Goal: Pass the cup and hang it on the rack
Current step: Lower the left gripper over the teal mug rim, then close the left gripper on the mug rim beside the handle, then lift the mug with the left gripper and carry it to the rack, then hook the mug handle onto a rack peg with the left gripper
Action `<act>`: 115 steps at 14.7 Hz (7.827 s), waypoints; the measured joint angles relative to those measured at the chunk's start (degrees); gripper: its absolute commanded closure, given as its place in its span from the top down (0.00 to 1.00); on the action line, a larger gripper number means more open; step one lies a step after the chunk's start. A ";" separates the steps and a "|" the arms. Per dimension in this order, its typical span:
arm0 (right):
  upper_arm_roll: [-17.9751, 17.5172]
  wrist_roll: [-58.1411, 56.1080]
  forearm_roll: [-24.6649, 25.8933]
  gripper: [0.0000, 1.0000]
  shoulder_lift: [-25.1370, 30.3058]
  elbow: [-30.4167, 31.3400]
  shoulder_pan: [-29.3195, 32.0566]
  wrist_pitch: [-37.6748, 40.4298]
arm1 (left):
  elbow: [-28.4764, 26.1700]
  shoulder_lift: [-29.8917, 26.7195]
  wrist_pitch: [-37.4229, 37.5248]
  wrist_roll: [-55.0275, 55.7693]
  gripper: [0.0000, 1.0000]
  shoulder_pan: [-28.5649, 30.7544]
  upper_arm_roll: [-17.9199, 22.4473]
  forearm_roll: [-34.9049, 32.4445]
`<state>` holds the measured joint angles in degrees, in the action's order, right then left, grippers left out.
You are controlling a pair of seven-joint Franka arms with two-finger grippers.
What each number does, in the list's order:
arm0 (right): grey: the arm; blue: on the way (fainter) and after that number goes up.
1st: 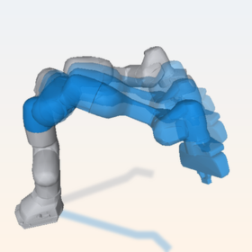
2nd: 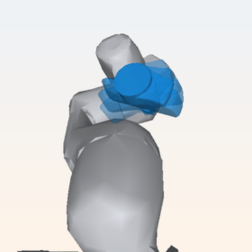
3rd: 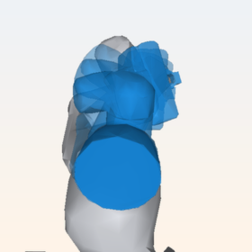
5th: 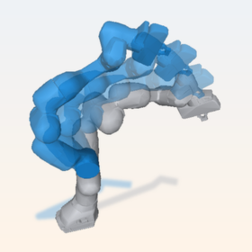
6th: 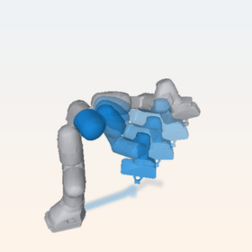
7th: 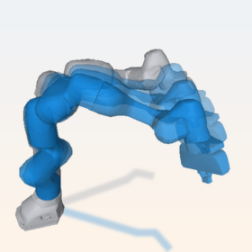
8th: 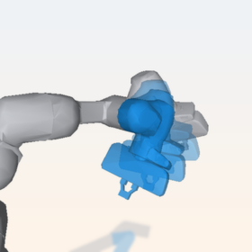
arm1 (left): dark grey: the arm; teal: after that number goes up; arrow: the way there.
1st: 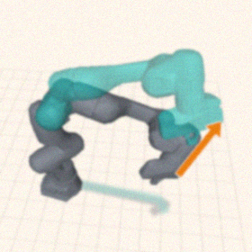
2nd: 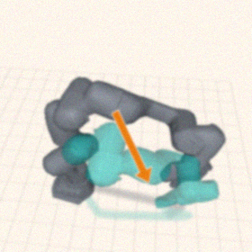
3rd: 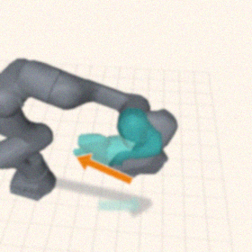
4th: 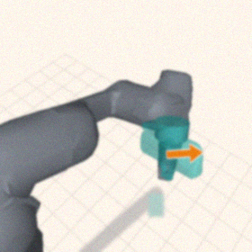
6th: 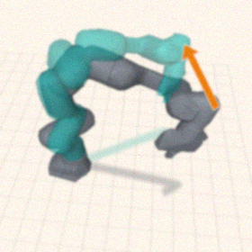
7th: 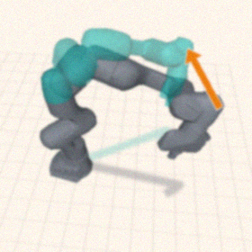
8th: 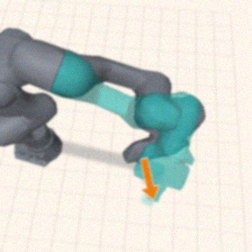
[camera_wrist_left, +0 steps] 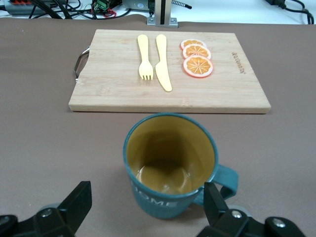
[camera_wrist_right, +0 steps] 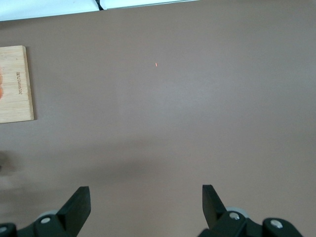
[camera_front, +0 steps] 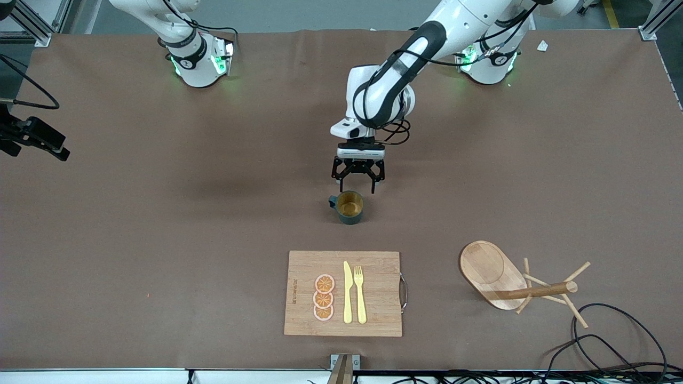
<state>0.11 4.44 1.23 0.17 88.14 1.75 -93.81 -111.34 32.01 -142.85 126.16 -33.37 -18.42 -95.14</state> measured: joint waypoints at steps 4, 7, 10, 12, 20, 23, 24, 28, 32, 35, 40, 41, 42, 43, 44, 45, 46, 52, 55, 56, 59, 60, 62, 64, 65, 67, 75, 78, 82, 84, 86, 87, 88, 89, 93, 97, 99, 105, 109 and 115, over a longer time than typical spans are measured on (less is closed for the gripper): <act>0.00 -0.02 0.00 1.00 0.00 0.00 0.02 0.07 | 1.25 0.00 -0.14 0.09 1.00 -0.81 -0.23 2.61; 0.00 -0.03 0.00 1.00 0.00 0.00 0.17 0.09 | 2.82 0.12 -0.14 -0.33 1.00 -1.82 -0.24 5.56; 0.00 -0.06 0.00 1.00 0.00 0.00 0.31 0.13 | 6.81 1.70 1.46 -6.42 1.00 -3.08 -0.22 13.03; 0.00 -0.06 0.00 1.00 0.00 0.00 0.33 0.15 | 10.63 3.57 5.62 -11.12 1.00 -4.49 -0.21 18.86; 0.00 -1.58 0.00 1.00 0.00 0.00 1.08 0.84 | 23.38 10.73 20.04 -17.29 1.00 -9.31 -0.20 33.25; 0.00 -2.02 0.00 1.00 0.00 0.00 1.48 0.91 | 28.32 13.88 24.43 -17.30 1.00 -9.82 -0.17 35.74; 0.00 -2.11 0.00 1.00 0.00 0.00 1.56 0.91 | 30.28 15.05 25.72 -17.32 1.00 -10.24 -0.09 36.94; -0.01 -2.46 0.00 1.00 0.00 0.00 1.60 0.96 | 35.14 18.66 28.39 -17.33 1.00 -11.63 0.06 38.15; -0.01 -3.13 0.00 1.00 0.00 0.00 1.87 1.02 | 36.15 20.19 28.51 -14.72 1.00 -11.64 0.15 38.26; -0.01 -3.27 0.00 1.00 0.00 0.00 1.93 1.03 | 36.32 21.04 28.82 -12.93 1.00 -11.75 0.17 38.26; -0.01 -3.36 0.00 1.00 0.00 0.00 1.94 1.03 | 36.37 21.29 32.24 -11.85 0.98 -11.80 0.25 38.27; -0.01 -3.37 0.00 1.00 0.00 0.00 1.94 1.03 | 36.37 21.41 32.60 -11.83 0.95 -11.81 0.25 38.27; -0.01 -3.38 0.00 1.00 0.00 0.00 1.94 1.03 | 36.37 21.53 32.76 -11.82 0.91 -11.82 0.25 38.27; -0.01 -3.39 0.00 1.00 0.00 0.00 1.94 1.03 | 36.37 21.63 32.86 -11.79 0.81 -11.84 0.25 38.27; -0.01 -3.40 0.00 1.00 0.00 0.00 1.94 1.03 | 36.37 21.71 32.94 -11.79 0.69 -11.90 0.25 38.27; -0.01 -3.40 0.00 1.00 0.00 0.00 1.94 1.03 | 36.37 21.77 33.15 -11.77 0.58 -12.08 0.25 38.29; -0.01 -3.41 0.00 1.00 0.00 0.00 1.94 1.03 | 36.37 21.80 33.55 -11.73 0.48 -12.31 0.25 38.48; -0.01 -3.45 0.00 1.00 0.00 0.00 1.94 1.03 | 36.47 21.81 34.10 -11.63 0.12 -12.82 0.32 39.49; -0.01 -3.46 0.00 1.00 0.00 0.00 1.94 1.03 | 37.02 21.79 34.14 -11.65 0.02 -12.81 0.38 39.50; -0.01 -3.46 0.00 1.00 0.00 0.00 1.94 1.03 | 37.42 21.72 34.35 -11.93 0.02 -12.79 0.38 39.56; -0.01 -3.48 0.00 1.00 0.00 0.00 1.95 1.03 | 38.73 19.98 35.16 -16.18 0.02 -12.23 0.48 43.34; -0.01 -3.48 0.00 1.00 0.00 0.00 1.95 1.03 | 39.12 18.75 35.33 -18.26 0.02 -11.54 0.55 45.46; -0.02 -3.50 0.00 1.00 0.00 0.00 1.96 1.03 | 39.58 15.62 35.61 -22.94 0.02 -8.72 0.56 50.06; -0.03 -3.51 0.00 1.00 0.00 0.00 1.98 1.03 | 39.93 11.89 35.57 -28.96 0.02 -4.49 0.56 56.84; -0.03 -3.52 0.00 1.00 0.00 0.00 1.99 1.03 | 40.05 10.03 35.38 -32.20 0.02 -2.13 0.55 60.51; -0.07 -3.55 0.00 1.00 0.00 0.00 1.99 1.03 | 40.18 6.49 34.44 -38.90 0.02 3.14 0.57 68.49; -0.40 -3.61 -0.02 1.00 0.01 -0.03 1.99 1.03 | 40.19 0.05 32.11 -56.27 0.04 22.28 0.54 98.89; -0.44 -3.63 -0.02 1.00 0.02 -0.04 1.99 1.03 | 40.17 -0.42 32.08 -57.53 0.04 28.15 0.53 108.36; -0.48 -3.64 -0.02 1.00 0.03 -0.06 1.99 1.03 | 40.01 -0.43 32.08 -57.55 0.04 34.31 0.61 118.88; -0.48 -3.64 -0.02 1.00 0.03 -0.06 1.99 1.03 | 39.61 -0.36 32.07 -57.54 0.04 37.43 0.72 125.56; -0.48 -3.64 -0.02 1.00 0.03 -0.06 1.99 1.03 | 39.05 -0.20 32.07 -57.55 0.04 40.03 0.76 130.34; -0.48 -3.64 -0.02 1.00 0.03 -0.06 1.99 1.03 | 38.83 0.05 32.08 -57.55 0.04 41.00 0.75 131.97; -0.47 -3.64 -0.02 1.00 0.03 -0.06 1.99 1.03 | 38.65 0.42 32.08 -57.55 0.04 41.76 0.76 133.98; -0.47 -3.64 -0.02 1.00 0.03 -0.06 1.99 1.03 | 38.54 0.89 32.08 -57.55 0.04 42.36 0.75 136.01; -0.47 -3.64 -0.02 1.00 0.03 -0.06 1.99 1.03 | 38.41 3.01 32.11 -57.55 0.04 43.37 0.75 138.42; -0.47 -3.64 -0.02 1.00 0.03 -0.06 2.00 1.03 | 38.40 4.30 32.14 -57.58 0.04 43.57 0.73 138.55; -0.47 -3.64 -0.02 1.00 0.03 -0.07 2.00 1.03 | 38.40 4.55 32.20 -57.91 0.04 43.98 0.72 138.91; -0.47 -3.64 -0.02 1.00 0.03 -0.07 2.00 1.03 | 38.40 5.25 36.44 -62.52 0.05 48.02 0.72 141.53; -0.47 -3.65 -0.02 1.00 0.03 -0.07 2.00 1.03 | 38.39 5.76 36.77 -64.66 0.05 48.92 0.71 142.68; -0.47 -3.65 -0.02 1.00 0.03 -0.07 2.00 1.03 | 38.40 6.29 39.82 -69.41 0.05 50.96 0.71 144.44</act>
<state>-0.36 0.80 1.21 0.20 88.07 3.75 -92.78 -72.95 38.30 -103.03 56.75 17.58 -17.70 49.30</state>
